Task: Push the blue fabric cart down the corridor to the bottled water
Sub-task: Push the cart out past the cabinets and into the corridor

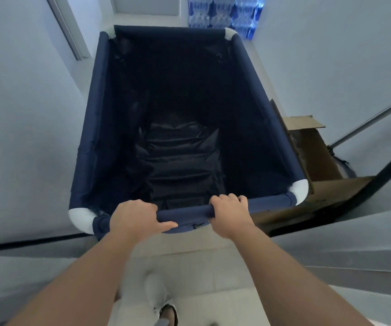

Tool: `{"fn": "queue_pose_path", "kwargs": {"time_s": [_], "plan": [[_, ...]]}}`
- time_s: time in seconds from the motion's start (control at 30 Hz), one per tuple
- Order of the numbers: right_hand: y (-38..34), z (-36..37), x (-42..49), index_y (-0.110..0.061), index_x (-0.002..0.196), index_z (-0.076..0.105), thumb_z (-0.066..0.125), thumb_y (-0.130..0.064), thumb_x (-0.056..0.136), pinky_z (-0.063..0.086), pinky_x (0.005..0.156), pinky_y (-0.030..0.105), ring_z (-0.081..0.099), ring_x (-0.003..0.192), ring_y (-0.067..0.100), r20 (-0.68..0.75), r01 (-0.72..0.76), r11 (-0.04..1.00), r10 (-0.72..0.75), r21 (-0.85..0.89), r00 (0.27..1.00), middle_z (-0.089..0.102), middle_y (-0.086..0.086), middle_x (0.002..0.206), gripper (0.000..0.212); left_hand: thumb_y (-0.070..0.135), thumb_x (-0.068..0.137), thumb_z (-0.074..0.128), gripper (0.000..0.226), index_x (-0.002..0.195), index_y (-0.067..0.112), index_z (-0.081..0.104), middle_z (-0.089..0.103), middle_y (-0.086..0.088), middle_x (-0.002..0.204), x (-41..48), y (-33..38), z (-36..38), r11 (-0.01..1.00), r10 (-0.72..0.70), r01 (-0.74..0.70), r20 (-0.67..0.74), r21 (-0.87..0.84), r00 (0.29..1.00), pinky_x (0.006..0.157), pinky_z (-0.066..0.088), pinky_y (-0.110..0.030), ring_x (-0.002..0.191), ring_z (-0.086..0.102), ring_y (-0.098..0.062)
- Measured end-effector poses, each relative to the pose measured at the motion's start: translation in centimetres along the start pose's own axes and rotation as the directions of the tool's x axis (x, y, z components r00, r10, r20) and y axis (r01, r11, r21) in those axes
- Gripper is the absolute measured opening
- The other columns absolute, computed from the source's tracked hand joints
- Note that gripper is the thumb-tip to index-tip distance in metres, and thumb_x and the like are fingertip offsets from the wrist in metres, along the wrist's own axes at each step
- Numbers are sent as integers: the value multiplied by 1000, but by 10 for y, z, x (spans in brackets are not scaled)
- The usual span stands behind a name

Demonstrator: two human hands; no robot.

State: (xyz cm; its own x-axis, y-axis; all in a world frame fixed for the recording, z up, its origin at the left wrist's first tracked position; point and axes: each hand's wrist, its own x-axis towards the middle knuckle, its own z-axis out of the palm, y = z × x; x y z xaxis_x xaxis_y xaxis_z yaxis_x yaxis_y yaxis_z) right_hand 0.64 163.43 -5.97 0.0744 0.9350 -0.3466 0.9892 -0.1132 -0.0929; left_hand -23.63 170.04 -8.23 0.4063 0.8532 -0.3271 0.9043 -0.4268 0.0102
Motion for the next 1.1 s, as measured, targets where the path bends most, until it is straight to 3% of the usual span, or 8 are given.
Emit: {"fn": "queue_pose_path", "kwargs": {"time_s": [0.43, 0.67, 1.1], "plan": [[-19, -40, 114, -26, 104, 53, 56, -37, 89, 30, 94, 42, 49, 98, 23, -28, -103, 991, 106, 81, 994, 58, -5, 102, 19, 100, 58, 15, 76, 63, 32, 48, 55, 12, 57, 134, -64, -42, 987, 137, -133, -48, 92, 989, 50, 34, -30, 52, 49, -4], [-25, -65, 171, -26, 111, 52, 57, -29, 88, 30, 99, 45, 50, 106, 25, 49, -176, 981, 173, 77, 984, 58, -2, 107, 24, 99, 56, 13, 75, 67, 34, 47, 56, 13, 60, 197, -85, -66, 981, 160, -159, -6, 114, 987, 52, 38, -28, 55, 50, -3], [-5, -108, 281, -24, 109, 52, 61, -29, 88, 30, 99, 47, 50, 105, 26, 8, -207, 975, 207, 81, 978, 59, -2, 108, 23, 102, 56, 14, 77, 63, 32, 46, 52, 13, 55, 323, -106, -109, 969, 218, -206, -82, 135, 973, 46, 28, -28, 50, 44, -2]]}}
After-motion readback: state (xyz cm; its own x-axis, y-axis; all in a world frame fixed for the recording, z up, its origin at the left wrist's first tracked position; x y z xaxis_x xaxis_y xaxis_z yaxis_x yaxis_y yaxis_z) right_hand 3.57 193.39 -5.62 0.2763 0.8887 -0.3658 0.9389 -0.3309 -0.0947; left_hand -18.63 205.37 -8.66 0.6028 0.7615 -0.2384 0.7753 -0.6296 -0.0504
